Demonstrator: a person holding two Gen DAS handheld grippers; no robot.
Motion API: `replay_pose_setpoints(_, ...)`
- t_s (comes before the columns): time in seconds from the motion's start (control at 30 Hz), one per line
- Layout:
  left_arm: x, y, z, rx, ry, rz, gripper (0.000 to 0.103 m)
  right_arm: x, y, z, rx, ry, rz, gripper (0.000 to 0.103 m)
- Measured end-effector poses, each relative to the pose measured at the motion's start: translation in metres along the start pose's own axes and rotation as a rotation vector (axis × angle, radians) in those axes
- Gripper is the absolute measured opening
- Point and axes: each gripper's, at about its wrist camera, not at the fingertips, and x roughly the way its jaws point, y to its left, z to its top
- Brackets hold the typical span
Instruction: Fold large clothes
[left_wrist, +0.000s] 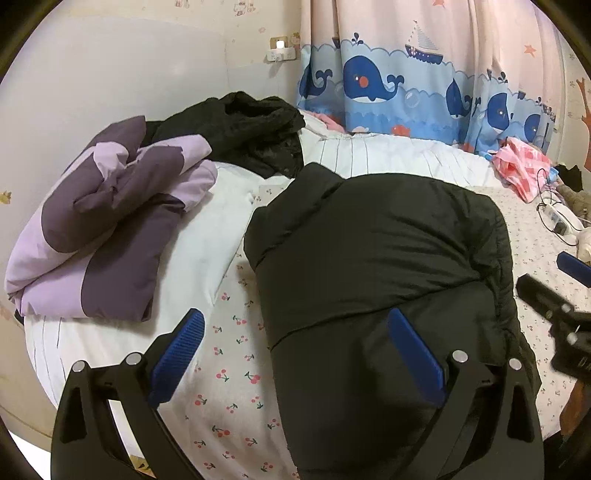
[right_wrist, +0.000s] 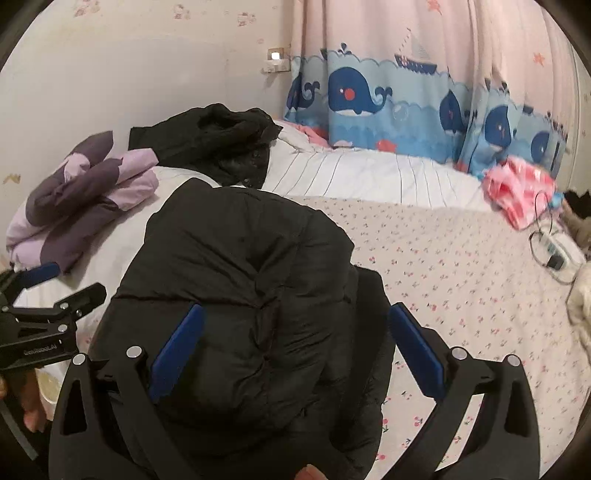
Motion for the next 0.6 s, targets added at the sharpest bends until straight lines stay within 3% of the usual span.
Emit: replay_pose_setpoints(0.6, -0.0027, -0.0033, -0.0003, -0.006, -0.002, -0.003, 0.095, 0.0091, -0.0038, 0.0027, -0.017, 0.005, 0.025, 0.096)
